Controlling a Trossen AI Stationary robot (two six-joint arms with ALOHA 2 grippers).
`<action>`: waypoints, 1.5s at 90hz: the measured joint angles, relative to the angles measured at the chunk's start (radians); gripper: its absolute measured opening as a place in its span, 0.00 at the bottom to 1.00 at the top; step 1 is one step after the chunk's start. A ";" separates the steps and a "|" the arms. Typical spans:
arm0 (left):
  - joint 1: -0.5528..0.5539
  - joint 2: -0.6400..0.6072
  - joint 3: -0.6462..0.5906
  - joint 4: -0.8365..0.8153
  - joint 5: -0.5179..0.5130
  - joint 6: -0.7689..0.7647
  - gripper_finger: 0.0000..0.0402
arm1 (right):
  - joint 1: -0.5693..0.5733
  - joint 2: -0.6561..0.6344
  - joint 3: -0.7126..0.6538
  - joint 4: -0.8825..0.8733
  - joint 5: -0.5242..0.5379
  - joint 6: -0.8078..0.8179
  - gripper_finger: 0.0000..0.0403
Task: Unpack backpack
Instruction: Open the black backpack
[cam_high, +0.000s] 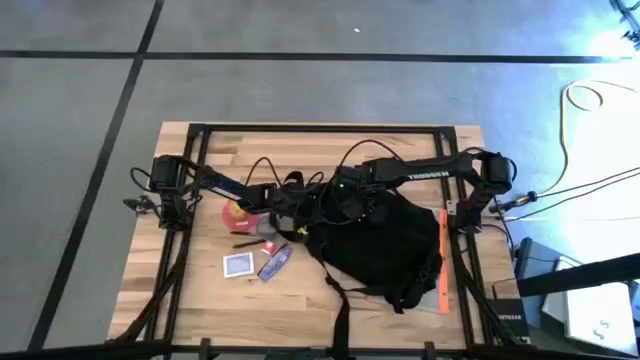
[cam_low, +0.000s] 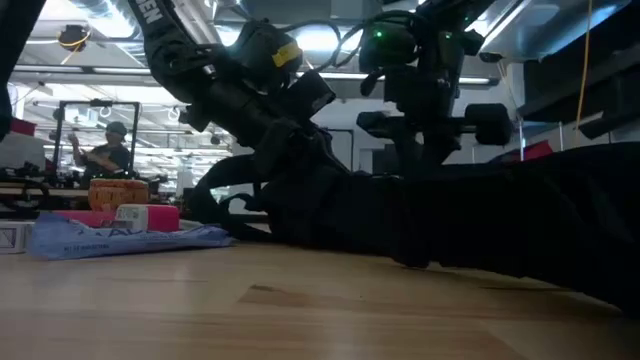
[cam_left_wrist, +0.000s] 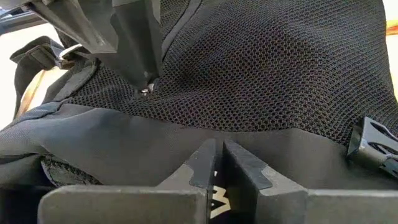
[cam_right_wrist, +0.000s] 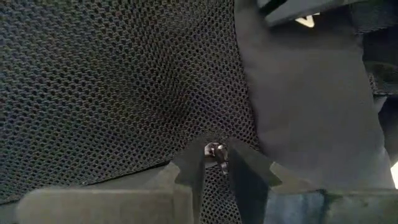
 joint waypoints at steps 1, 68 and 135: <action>0.000 0.000 0.000 0.000 0.000 0.000 0.04 | 0.000 0.000 0.000 0.000 0.000 0.000 0.13; 0.000 0.000 0.000 0.000 0.000 -0.008 0.04 | -0.001 0.019 0.000 -0.016 0.018 -0.058 0.13; 0.000 0.000 0.000 0.000 0.000 -0.008 0.04 | 0.000 0.019 0.000 -0.004 0.066 -0.217 0.13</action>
